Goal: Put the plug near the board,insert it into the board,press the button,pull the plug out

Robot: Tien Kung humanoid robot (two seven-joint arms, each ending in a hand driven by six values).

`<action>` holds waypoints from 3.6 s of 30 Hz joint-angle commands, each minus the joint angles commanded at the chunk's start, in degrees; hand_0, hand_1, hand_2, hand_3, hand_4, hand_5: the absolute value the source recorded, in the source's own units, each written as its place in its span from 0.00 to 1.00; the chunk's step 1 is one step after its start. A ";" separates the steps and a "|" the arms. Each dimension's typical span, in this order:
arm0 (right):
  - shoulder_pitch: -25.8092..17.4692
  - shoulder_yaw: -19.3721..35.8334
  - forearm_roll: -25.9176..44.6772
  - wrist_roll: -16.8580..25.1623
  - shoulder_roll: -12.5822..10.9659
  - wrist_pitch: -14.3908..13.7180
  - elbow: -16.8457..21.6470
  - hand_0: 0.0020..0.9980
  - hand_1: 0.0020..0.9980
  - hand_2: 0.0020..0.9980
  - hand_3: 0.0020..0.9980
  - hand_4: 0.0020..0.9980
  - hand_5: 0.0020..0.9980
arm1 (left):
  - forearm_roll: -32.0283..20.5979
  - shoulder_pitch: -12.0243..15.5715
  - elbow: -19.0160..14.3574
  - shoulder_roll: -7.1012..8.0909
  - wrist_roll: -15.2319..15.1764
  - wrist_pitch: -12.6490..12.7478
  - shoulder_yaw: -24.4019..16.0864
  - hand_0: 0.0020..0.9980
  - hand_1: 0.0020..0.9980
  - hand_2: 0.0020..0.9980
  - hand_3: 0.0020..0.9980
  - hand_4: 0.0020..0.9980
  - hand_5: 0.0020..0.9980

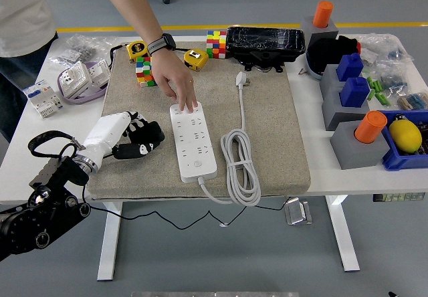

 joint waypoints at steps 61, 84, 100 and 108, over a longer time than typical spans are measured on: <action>-0.10 -0.34 -0.01 -0.06 -0.13 -0.04 -0.09 0.61 0.65 0.66 0.56 0.95 0.51 | -36.71 10.62 -7.42 -0.91 -16.58 4.59 -27.59 0.63 0.68 0.68 0.66 0.91 0.57; -0.34 -0.16 -0.14 -0.06 -0.15 -0.08 -0.13 0.61 0.65 0.67 0.56 0.95 0.51 | -36.77 11.22 -6.96 -1.35 -15.87 4.09 -28.54 0.63 0.68 0.68 0.65 0.89 0.55; -0.13 0.18 -0.23 -0.07 0.05 -0.09 -0.18 0.61 0.65 0.66 0.56 0.95 0.51 | -36.66 11.10 -7.09 -1.46 -15.30 3.55 -28.80 0.64 0.69 0.68 0.64 0.88 0.55; -0.05 0.27 -0.27 -0.07 0.03 -0.12 -0.25 0.61 0.65 0.66 0.56 0.95 0.51 | -36.67 11.04 -7.15 -1.48 -15.11 3.37 -28.83 0.65 0.69 0.68 0.64 0.88 0.55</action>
